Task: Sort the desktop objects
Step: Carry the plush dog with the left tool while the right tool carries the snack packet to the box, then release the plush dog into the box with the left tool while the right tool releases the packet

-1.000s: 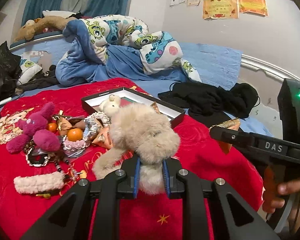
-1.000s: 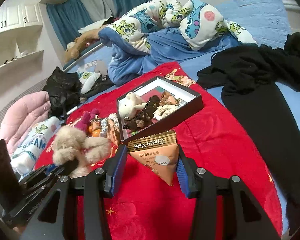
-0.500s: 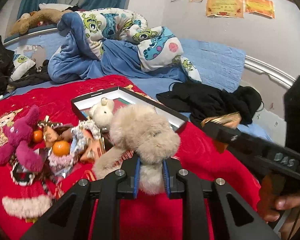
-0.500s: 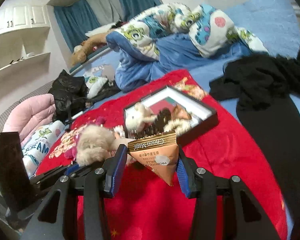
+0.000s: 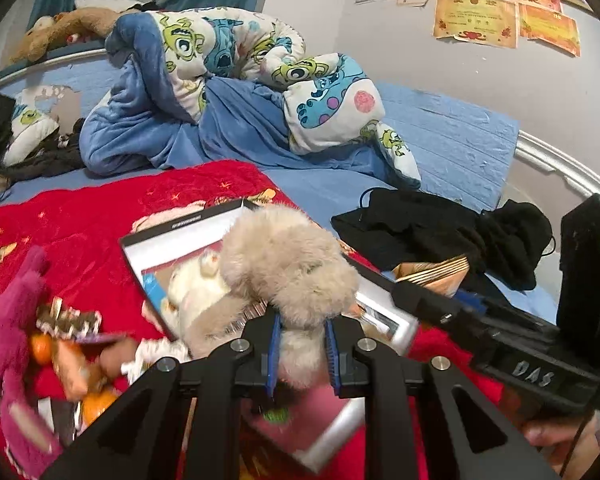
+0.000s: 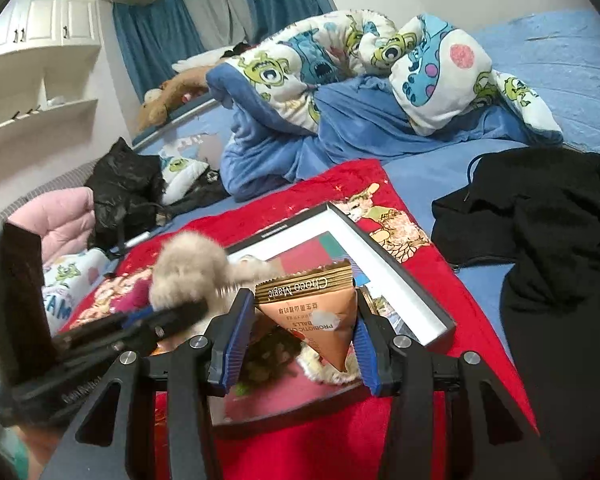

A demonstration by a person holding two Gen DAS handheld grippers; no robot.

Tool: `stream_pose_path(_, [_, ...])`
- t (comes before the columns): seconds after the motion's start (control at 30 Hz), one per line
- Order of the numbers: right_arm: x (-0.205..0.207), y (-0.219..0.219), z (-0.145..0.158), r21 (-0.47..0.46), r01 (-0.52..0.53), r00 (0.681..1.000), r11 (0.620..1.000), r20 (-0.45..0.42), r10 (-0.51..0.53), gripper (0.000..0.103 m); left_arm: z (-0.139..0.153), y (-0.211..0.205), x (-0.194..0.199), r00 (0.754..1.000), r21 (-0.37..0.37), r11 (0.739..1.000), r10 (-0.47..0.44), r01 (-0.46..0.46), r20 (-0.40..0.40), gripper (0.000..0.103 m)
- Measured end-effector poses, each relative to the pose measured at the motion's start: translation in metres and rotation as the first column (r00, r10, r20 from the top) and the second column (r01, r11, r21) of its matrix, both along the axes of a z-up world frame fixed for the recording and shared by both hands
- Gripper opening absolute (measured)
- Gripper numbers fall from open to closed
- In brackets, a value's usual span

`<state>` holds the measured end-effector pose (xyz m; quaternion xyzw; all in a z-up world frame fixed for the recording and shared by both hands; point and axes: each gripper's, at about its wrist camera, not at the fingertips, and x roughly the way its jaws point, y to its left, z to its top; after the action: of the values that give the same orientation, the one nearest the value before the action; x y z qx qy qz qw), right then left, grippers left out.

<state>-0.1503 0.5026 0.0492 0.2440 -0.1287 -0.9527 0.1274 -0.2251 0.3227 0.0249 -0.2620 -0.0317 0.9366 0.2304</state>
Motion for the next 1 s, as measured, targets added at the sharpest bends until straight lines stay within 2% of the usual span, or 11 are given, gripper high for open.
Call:
stream_pose_path(0.07, [-0.012, 0.0, -0.007, 0.009, 0.019, 1.0, 1.0, 0.018, -0.019, 0.046, -0.002, 0.004, -0.008, 1.0, -0.015, 1.0, 0.009, -0.009, -0.01, 0.02])
stream_pose_path(0.27, [-0.037, 0.002, -0.024, 0.077, 0.039, 0.997, 0.996, 0.06, -0.044, 0.046, -0.026, 0.012, -0.027, 0.999, -0.012, 1.0, -0.015, 0.015, 0.039, 0.02])
stream_pose_path(0.37, [-0.046, 0.0, -0.037, 0.127, 0.042, 0.994, 0.991, 0.099, -0.055, 0.046, -0.048, 0.022, -0.028, 0.999, -0.079, 0.997, -0.008, 0.01, 0.032, 0.02])
stream_pose_path(0.47, [-0.057, -0.005, -0.05, 0.173, 0.029, 0.99, 0.985, 0.133, -0.052, 0.046, -0.05, 0.025, -0.025, 1.0, -0.087, 0.996, -0.011, 0.012, 0.012, 0.02])
stream_pose_path(0.67, [-0.054, -0.01, -0.057, 0.212, 0.019, 0.993, 0.977, 0.109, -0.043, 0.046, -0.057, 0.023, -0.024, 1.0, -0.074, 0.997, 0.011, -0.011, 0.001, 0.02])
stream_pose_path(1.0, [-0.05, -0.012, -0.056, 0.212, 0.015, 0.996, 0.977, 0.079, -0.032, 0.046, -0.058, 0.024, -0.022, 1.0, -0.091, 0.996, 0.014, -0.016, -0.013, 0.02])
